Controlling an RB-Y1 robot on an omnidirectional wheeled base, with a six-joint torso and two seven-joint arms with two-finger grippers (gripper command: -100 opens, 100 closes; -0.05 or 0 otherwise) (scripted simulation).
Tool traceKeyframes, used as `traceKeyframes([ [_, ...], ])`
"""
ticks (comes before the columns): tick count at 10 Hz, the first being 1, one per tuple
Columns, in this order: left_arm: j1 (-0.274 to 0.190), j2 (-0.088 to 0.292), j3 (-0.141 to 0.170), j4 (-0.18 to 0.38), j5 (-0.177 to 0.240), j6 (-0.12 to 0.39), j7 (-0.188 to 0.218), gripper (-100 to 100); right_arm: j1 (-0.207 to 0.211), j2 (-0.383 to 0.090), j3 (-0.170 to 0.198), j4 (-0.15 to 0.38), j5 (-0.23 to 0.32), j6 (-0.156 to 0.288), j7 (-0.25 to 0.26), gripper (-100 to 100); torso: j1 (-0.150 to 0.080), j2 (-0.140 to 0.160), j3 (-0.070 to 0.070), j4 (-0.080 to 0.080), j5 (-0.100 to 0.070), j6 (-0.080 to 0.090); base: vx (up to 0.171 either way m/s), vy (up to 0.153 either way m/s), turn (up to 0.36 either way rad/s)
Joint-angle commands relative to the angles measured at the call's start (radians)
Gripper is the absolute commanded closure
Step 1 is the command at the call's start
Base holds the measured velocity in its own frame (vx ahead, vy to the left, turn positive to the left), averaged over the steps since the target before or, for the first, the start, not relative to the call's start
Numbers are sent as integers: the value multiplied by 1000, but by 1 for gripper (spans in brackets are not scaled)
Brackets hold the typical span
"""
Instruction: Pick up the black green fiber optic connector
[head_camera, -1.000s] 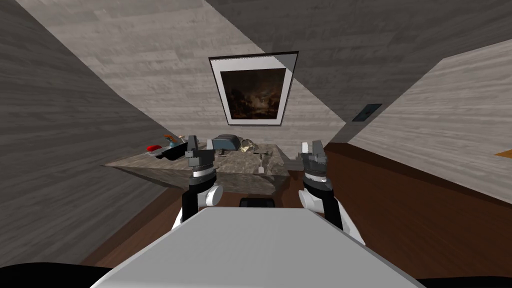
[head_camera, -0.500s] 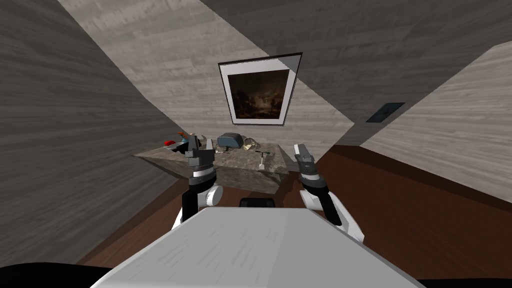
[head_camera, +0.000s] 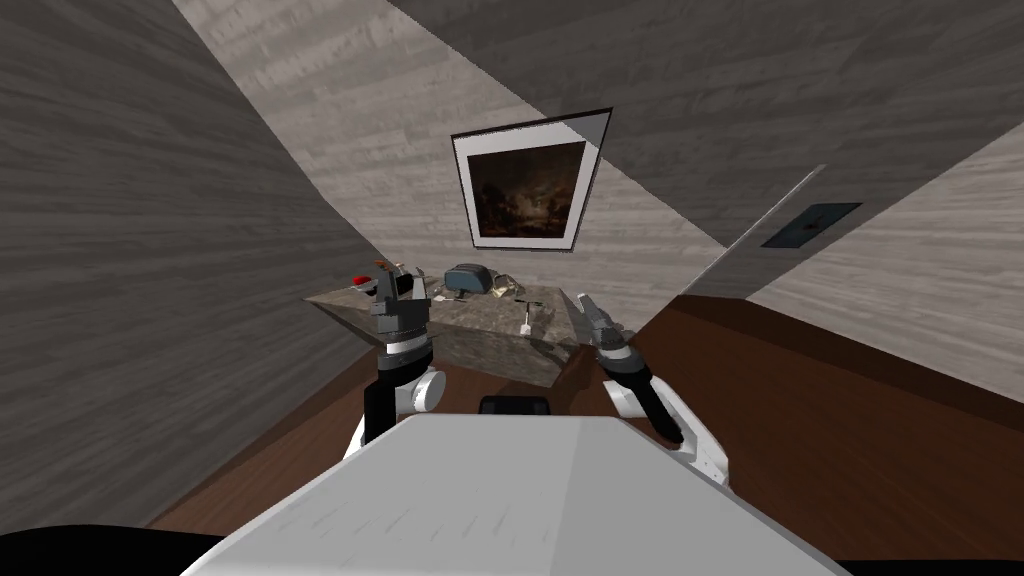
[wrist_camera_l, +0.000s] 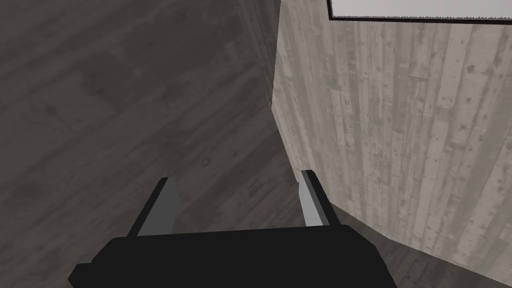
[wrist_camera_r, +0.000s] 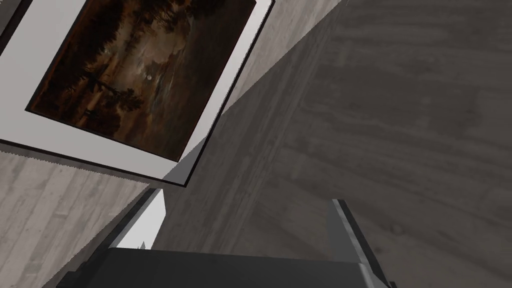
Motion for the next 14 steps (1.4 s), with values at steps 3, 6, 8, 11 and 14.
traceKeyframes([
  [3,0,0,0,0,0,0,0,0,-22,-105,27,69,56,1,-7,-100,0,2,1,0,0,-1,-75,-24,209],
  [6,0,0,0,0,0,0,0,0,-40,-192,58,137,110,-3,-14,-100,-1,0,0,0,0,0,-50,-18,181],
  [8,0,0,0,0,0,0,0,0,-48,-240,75,182,138,-6,-19,-100,0,-1,-1,0,0,0,-37,-9,176],
  [11,0,0,0,0,0,0,0,0,-57,-308,94,223,165,-10,-23,-100,0,-1,-1,0,0,0,-39,-9,175],
  [14,0,0,0,0,0,0,0,0,-76,-402,133,305,218,-17,-32,-100,0,-2,-1,0,0,1,-28,0,204],
])
